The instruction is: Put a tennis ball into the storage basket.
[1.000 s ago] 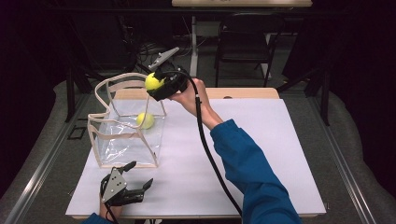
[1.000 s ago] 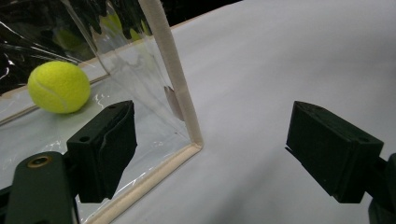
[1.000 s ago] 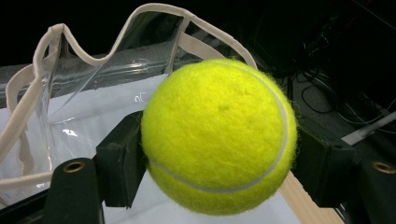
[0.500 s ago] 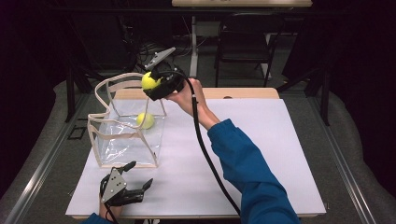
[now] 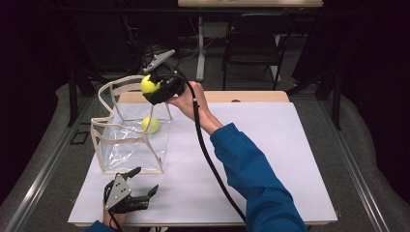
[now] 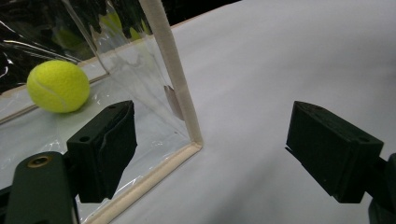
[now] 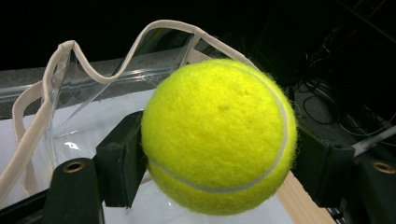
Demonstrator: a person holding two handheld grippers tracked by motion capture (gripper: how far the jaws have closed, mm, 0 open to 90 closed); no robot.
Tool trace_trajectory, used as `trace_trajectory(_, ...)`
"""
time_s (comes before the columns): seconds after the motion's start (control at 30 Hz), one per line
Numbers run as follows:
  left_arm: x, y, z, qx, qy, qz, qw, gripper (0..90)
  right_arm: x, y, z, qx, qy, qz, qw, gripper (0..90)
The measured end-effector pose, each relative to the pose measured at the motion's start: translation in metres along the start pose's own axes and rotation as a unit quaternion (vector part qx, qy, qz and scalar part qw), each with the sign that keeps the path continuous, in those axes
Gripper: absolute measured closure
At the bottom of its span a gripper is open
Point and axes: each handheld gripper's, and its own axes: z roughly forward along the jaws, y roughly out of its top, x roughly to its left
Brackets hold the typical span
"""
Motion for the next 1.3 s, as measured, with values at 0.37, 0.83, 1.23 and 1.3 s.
trace_trajectory(0.37,0.001,-0.001,0.0,0.002,-0.001,-0.001,1.0,15.9,0.002,0.001,0.008,-0.003,0.004,0.002,1.0,26.4)
trace_trajectory(0.83,0.001,0.0,-0.001,-0.001,0.0,-0.002,1.0,15.9,0.008,0.006,0.015,-0.004,0.008,-0.002,1.0,26.3)
trace_trajectory(1.23,0.0,0.0,-0.001,-0.002,0.001,-0.001,1.0,15.9,0.012,0.008,0.016,-0.007,0.006,-0.003,0.9999,26.3)
trace_trajectory(1.3,0.001,0.0,-0.001,-0.001,0.001,-0.003,1.0,15.9,0.013,0.008,0.016,-0.009,0.008,-0.004,0.9999,26.3)
